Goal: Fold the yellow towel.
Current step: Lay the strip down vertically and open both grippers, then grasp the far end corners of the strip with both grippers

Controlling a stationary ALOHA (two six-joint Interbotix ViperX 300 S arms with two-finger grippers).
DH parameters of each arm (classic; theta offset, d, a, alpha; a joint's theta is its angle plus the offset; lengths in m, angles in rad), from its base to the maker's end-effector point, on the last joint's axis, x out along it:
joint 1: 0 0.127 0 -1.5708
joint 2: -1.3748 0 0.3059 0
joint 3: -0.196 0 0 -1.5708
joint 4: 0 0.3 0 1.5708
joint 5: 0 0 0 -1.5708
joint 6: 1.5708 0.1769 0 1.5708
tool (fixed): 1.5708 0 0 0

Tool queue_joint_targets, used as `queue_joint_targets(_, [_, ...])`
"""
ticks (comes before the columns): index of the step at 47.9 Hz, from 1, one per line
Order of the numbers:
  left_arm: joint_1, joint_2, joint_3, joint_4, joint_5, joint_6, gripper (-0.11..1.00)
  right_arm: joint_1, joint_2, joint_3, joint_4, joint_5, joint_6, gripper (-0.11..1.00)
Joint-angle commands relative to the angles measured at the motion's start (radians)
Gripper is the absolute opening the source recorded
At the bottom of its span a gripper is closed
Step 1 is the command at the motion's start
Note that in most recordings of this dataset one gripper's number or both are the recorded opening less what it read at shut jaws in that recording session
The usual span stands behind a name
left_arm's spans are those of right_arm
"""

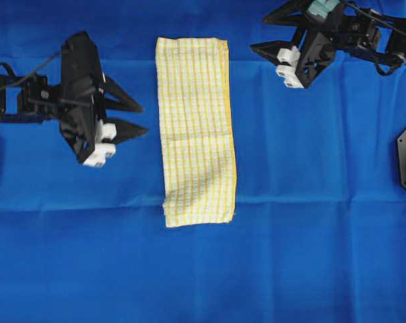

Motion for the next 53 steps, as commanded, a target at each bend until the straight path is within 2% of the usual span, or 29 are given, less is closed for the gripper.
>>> queue_joint_targets(1, [0.02,0.002,-0.011,0.002,-0.018,0.002,0.46,-0.002,-0.014,-0.011,0.005,-0.018,0.002,0.7])
queue_joint_targets(11, [0.072,0.009,-0.014,0.005,-0.038,0.005,0.46,-0.005,0.018,-0.032,0.005,-0.02,0.002,0.7])
queue_joint_targets(17, [0.138,0.054,-0.006,0.006,-0.109,0.005,0.47,-0.012,0.081,-0.055,0.015,-0.029,0.002,0.7])
queue_joint_targets(23, [0.192,0.138,-0.012,0.005,-0.183,0.006,0.54,-0.032,0.173,-0.094,0.034,-0.046,0.002,0.7])
queue_joint_targets(35, [0.302,0.321,-0.048,0.005,-0.244,0.008,0.78,-0.063,0.353,-0.16,0.083,-0.106,0.002,0.7])
queue_joint_targets(45, [0.379,0.422,-0.074,0.006,-0.325,0.052,0.78,-0.08,0.48,-0.209,0.127,-0.133,0.002,0.76])
queue_joint_targets(53, [0.417,0.479,-0.097,0.006,-0.374,0.055,0.78,-0.08,0.522,-0.221,0.173,-0.156,0.002,0.77])
